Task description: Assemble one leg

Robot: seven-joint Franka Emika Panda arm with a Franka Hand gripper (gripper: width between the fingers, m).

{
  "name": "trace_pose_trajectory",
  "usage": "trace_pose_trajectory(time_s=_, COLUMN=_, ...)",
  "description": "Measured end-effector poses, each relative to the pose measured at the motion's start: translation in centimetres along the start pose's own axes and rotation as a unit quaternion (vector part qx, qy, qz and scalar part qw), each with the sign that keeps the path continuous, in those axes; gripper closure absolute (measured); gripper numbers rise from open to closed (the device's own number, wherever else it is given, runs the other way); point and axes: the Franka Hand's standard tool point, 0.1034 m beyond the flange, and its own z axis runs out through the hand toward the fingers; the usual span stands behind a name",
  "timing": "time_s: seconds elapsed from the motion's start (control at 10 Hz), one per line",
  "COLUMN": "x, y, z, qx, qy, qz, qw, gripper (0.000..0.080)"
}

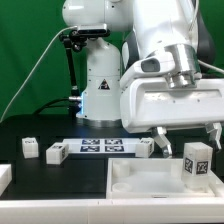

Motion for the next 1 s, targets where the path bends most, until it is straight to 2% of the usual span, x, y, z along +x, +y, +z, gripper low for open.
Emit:
trace_pose_trajectory(time_s=0.3, x=0.2, y=-0.1, z=-0.2, qx=0.003, qy=-0.010, qz=0.000, qw=1.000, gripper=0.0150)
trace_pose_trajectory(time_s=0.4, x=-0.1, y=-0.3, z=0.0, qx=0.008, qy=-0.027, qz=-0.001, qw=1.000, gripper=0.0150)
trace_pose_trajectory(time_s=0.6, x=0.2, y=-0.8, z=0.7, qx=0.029, qy=-0.113, qz=-0.001, qw=0.993, gripper=0.0150)
trace_pose_trajectory(time_s=0.8, x=0.7, y=-0.8, z=0.7, qx=0.044, qy=-0.182, qz=-0.004, qw=0.982, gripper=0.0150)
trace_pose_trajectory(time_s=1.0, x=0.5, y=-1.0, z=0.8, qx=0.061, qy=-0.246, qz=-0.007, qw=0.967, gripper=0.0150)
